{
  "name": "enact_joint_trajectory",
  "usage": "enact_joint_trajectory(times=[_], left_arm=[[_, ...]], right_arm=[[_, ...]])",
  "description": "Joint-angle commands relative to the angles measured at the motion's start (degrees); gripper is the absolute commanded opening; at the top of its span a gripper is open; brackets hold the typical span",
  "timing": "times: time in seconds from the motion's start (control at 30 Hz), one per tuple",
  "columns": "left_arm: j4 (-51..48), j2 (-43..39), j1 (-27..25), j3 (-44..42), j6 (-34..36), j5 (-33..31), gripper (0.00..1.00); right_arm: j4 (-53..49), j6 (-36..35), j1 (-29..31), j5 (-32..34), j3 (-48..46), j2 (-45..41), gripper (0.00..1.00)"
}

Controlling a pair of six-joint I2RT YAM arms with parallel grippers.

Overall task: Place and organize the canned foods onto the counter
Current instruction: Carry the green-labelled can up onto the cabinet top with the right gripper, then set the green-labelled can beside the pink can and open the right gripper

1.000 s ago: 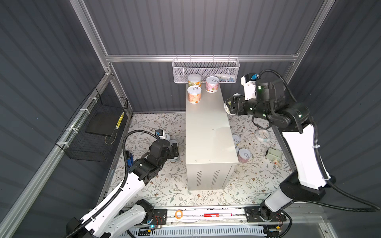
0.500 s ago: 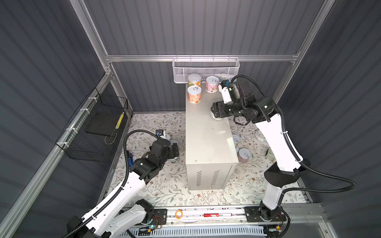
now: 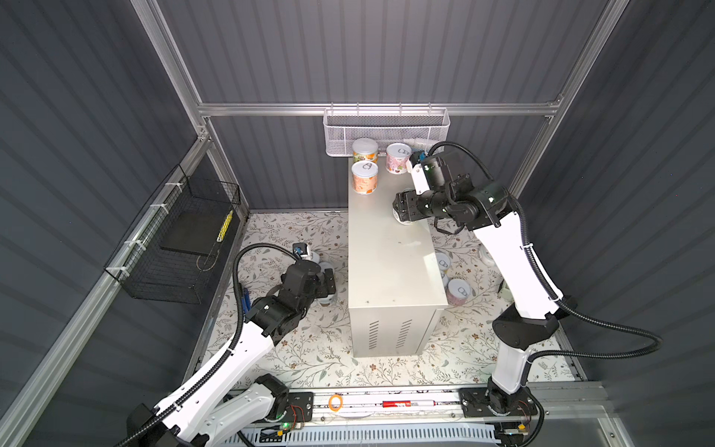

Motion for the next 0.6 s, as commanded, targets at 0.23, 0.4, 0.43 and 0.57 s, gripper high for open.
enact_joint_trajectory(times=[0.23,0.4,0.43,0.57], left_arm=[[0.2,-0.1,0.3,0.8,0.9,-1.1,0.94],[-0.1,0.1,0.3,0.9,0.9,-0.8,0.95],[0.0,0.1,0.3,0.9,0.9,-0.8,0.95],[-0.2,0.3,0.3,1.2,0.6,-0.9,0.95]], right_arm=[[3.3,-1.0,0.1,0.2,1.0,0.9,0.71],[3.2,-1.0,0.2,-0.6,1.0,1.5,0.75],[3.5,-1.0,0.1,-0.9,1.0,1.5,0.76],[4.2,-1.0,0.1,-0.1,1.0,1.4,0.78]])
